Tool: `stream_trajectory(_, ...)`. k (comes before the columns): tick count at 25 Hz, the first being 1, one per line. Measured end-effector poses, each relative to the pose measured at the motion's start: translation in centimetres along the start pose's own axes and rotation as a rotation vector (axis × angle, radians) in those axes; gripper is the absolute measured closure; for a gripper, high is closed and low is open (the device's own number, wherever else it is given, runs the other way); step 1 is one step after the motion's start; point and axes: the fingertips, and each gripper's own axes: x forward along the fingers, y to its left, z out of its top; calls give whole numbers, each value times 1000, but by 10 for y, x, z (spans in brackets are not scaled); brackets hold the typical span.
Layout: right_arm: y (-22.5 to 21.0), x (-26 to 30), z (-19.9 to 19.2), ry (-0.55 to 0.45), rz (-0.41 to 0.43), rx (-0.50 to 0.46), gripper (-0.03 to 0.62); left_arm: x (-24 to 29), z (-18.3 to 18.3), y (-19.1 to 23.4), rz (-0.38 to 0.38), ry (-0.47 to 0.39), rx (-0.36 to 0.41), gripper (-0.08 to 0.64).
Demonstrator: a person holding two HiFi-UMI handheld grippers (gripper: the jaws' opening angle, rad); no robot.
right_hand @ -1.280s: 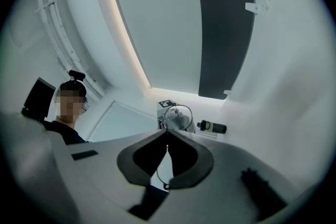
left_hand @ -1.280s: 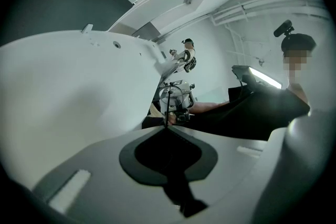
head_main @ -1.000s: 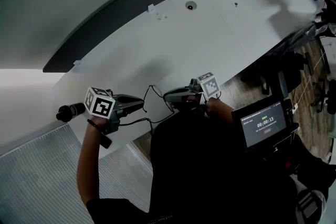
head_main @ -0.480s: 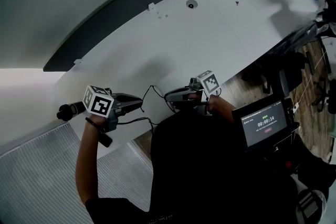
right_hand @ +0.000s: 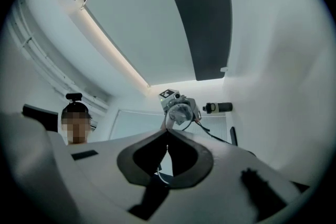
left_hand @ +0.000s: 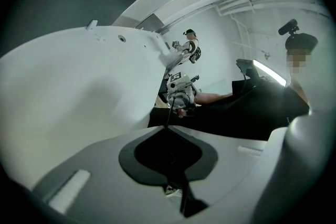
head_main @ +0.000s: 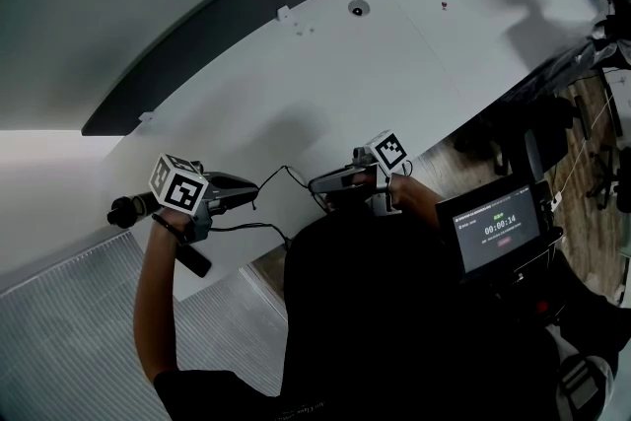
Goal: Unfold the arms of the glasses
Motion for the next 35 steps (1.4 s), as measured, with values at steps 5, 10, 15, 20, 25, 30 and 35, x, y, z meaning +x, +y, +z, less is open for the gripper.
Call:
stream_trajectory(5, -5, 2, -5, 27, -13, 45, 581, -10, 1, 15, 46, -25, -42, 553)
stream_trajectory(10, -5, -3, -1, -10, 7, 67, 581, -22, 0, 30, 77, -90, -61, 552)
stream_trajectory(15, -12, -16, 13, -110, -12, 116, 581, -47, 6, 44, 110, -277, -72, 538)
stream_trajectory(20, -11, -29, 31, -241, 26, 183, 581, -98, 33, 32, 323, -745, 257, 499)
stream_trajectory(25, 8, -34, 37, -296, 98, 196, 581, -89, 6, 3, 636, -864, 706, 441)
stream_trajectory(30, 14, -26, 33, -272, 102, 204, 581, -41, -18, 3, 664, -813, 691, 394)
stream_trajectory(35, 12, -24, 30, -256, 84, 206, 581, -26, -20, 9, 672, -856, 629, 397)
